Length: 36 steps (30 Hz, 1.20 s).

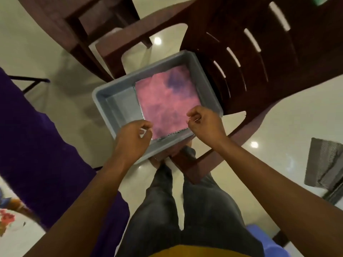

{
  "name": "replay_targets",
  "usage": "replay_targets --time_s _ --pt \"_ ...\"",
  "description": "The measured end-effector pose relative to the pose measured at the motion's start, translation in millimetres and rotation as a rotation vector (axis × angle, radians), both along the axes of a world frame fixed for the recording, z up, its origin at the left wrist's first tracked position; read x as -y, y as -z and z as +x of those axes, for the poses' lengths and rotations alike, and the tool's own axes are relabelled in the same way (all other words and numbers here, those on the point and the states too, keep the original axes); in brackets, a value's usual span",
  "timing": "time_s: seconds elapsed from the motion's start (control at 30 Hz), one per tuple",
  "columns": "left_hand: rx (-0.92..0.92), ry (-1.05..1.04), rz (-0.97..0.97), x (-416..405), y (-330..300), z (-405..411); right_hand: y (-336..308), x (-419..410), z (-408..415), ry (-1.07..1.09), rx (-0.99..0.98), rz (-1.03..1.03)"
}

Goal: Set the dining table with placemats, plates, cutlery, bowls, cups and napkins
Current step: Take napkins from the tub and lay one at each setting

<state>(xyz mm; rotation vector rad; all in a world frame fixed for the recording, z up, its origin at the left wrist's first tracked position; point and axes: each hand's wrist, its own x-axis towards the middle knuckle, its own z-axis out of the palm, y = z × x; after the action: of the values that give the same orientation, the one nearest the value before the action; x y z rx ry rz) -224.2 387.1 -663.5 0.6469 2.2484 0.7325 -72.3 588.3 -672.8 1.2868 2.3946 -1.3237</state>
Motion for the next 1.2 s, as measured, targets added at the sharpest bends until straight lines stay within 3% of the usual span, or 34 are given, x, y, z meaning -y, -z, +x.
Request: replay_targets --time_s 0.2,0.47,0.73,1.2 --pt "-0.132 0.151 -0.177 -54 83 -34 97 -41 -43 -0.214 0.187 0.058" --pt "-0.256 0.253 -0.345 -89 163 -61 173 -105 -78 -0.567 0.281 0.237" --pt "-0.465 0.248 -0.371 -92 183 -64 210 -128 -85 -0.727 0.24 0.412" --pt "-0.504 0.355 -0.316 -94 200 -74 224 -131 -88 -0.761 0.157 0.458"
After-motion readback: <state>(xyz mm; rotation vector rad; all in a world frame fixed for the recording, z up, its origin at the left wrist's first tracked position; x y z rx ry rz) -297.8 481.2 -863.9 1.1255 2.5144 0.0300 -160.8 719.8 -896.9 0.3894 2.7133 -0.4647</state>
